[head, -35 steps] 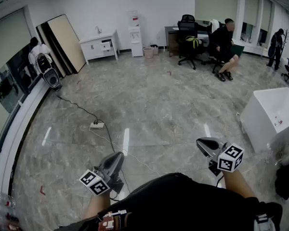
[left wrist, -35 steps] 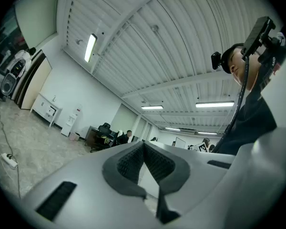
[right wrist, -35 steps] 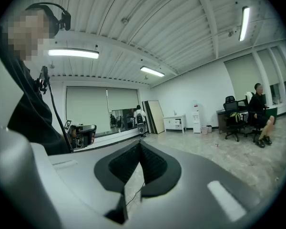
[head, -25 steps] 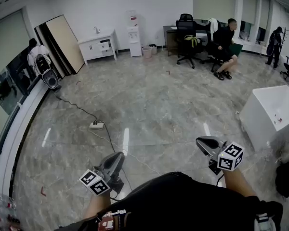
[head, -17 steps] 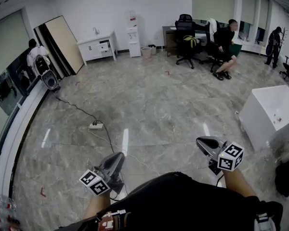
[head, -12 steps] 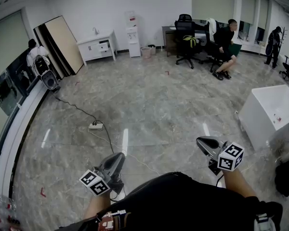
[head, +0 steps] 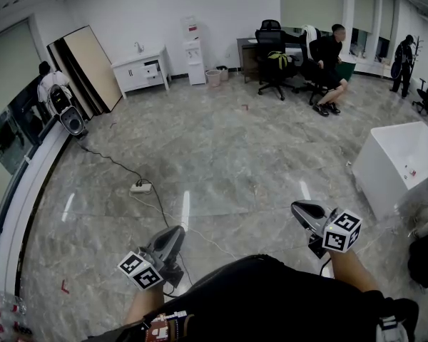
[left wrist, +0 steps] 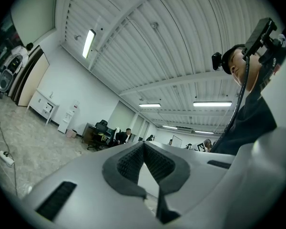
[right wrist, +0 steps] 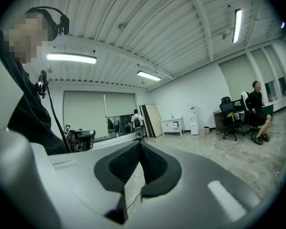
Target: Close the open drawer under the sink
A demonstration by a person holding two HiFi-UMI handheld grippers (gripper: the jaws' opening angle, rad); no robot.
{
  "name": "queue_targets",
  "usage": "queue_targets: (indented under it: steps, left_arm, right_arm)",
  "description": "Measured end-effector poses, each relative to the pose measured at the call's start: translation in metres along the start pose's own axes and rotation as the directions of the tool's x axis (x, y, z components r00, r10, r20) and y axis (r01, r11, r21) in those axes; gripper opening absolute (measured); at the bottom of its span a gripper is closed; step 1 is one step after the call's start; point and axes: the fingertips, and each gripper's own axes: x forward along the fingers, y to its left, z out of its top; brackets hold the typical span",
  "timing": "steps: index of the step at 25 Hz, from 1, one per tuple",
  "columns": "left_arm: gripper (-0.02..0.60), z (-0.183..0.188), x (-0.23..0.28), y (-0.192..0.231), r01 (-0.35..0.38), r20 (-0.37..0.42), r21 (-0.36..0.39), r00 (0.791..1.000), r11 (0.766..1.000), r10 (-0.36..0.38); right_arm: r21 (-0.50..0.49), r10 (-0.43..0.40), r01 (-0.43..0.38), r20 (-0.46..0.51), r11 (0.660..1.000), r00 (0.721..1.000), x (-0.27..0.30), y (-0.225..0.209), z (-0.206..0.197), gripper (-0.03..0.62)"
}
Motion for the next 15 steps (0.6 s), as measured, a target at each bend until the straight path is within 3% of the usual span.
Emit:
queue_targets:
  steps: [15]
  left_arm:
    - [-0.003,-0.019,0.052,-0.049,0.017,-0.029,0.009,0.999,1.0,-0.017]
  right_arm:
    - [0.024,-0.008,0.007,0.029,1.0,1.0,-0.062,-0.039,0.0,0.002]
